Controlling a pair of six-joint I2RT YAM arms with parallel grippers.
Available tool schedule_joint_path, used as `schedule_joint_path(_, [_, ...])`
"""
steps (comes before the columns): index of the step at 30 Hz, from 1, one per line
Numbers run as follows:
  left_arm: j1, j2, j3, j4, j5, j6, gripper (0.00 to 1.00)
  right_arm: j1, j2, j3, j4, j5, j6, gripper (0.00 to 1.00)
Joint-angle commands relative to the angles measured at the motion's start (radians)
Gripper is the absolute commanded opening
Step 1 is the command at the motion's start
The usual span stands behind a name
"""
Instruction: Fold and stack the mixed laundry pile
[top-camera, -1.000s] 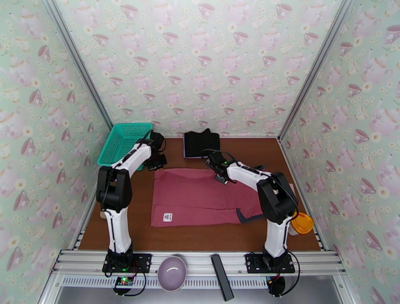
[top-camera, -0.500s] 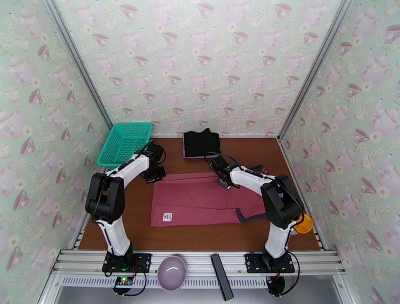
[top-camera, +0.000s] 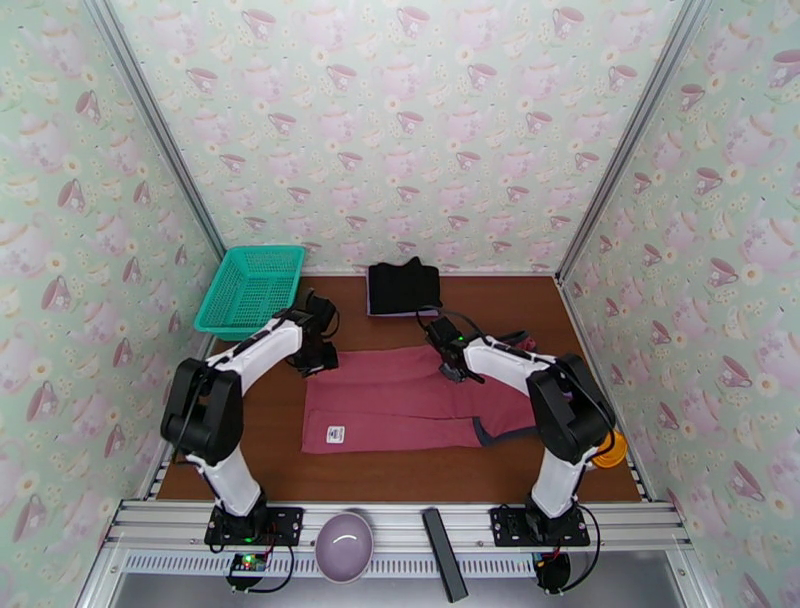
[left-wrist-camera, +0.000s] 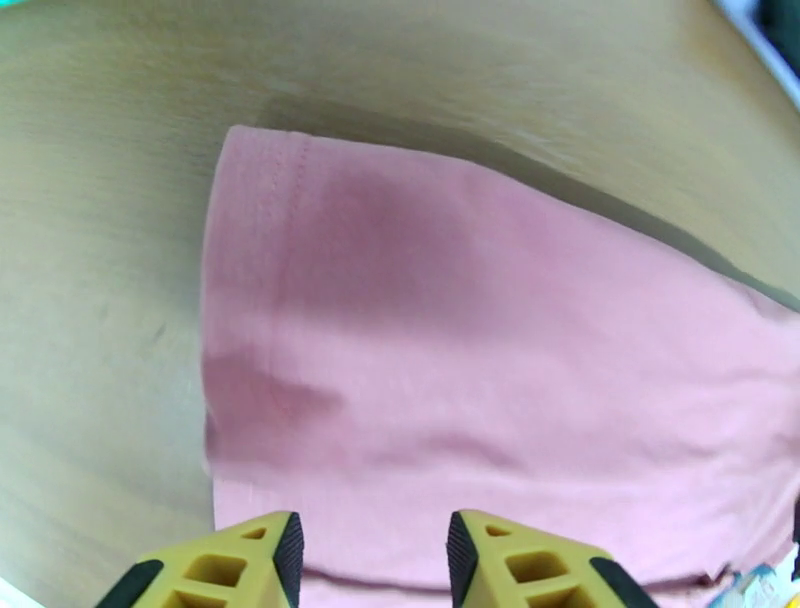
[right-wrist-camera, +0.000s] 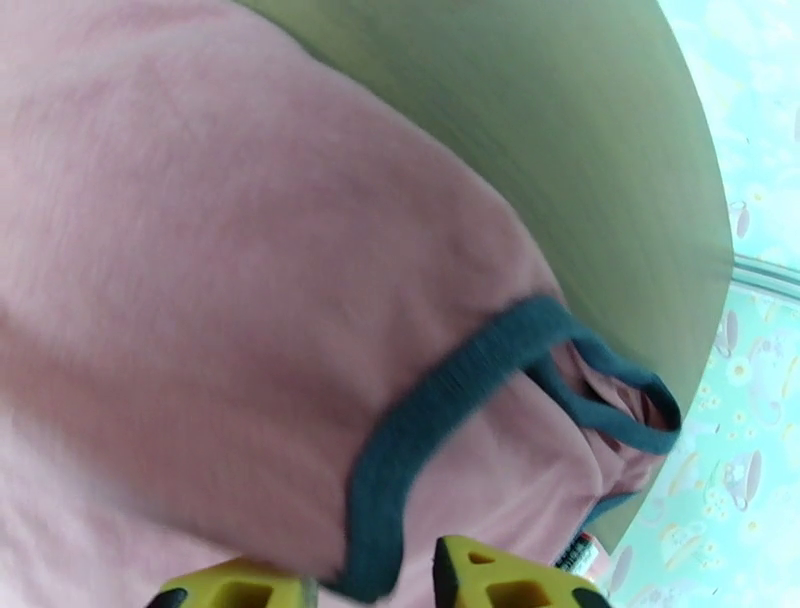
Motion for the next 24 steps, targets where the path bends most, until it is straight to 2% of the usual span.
schedule_joint_path(1, [-0.012,-0.058,0.034,-0.08,-0.011,0.008,0.46,-0.013,-0.054,0.059,-0.068,-0.027,0.084,0.42])
schedule_joint_path(4, [-0.015,-0.076,0.062,-0.103,-0.015,0.024,0.47,-0.032,-0.048,0.122,-0.098,-0.073,0.145,0.47])
schedule_joint_path(6, [-0.01,-0.052,0.069,-0.082,-0.015,0.039,0.44,-0.054,-0.02,0.172,-0.108,-0.13,0.208,0.48])
schedule_joint_path(8, [0.001,-0.001,0.073,-0.038,0.005,0.05,0.32,-0.074,0.03,0.223,-0.113,-0.189,0.286,0.47])
schedule_joint_path(11, [0.011,0.107,0.07,0.068,0.045,0.049,0.13,-0.103,0.128,0.289,-0.121,-0.262,0.412,0.4])
schedule_joint_path(12, [0.013,0.144,0.07,0.099,0.053,0.045,0.1,-0.109,0.162,0.304,-0.118,-0.29,0.442,0.37])
schedule_joint_path(17, [0.016,0.249,0.058,0.178,0.028,0.03,0.07,-0.142,0.275,0.313,-0.095,-0.311,0.539,0.29])
schedule_joint_path(24, [0.064,0.266,-0.027,0.193,-0.047,0.029,0.07,-0.201,0.349,0.315,-0.05,-0.342,0.556,0.29])
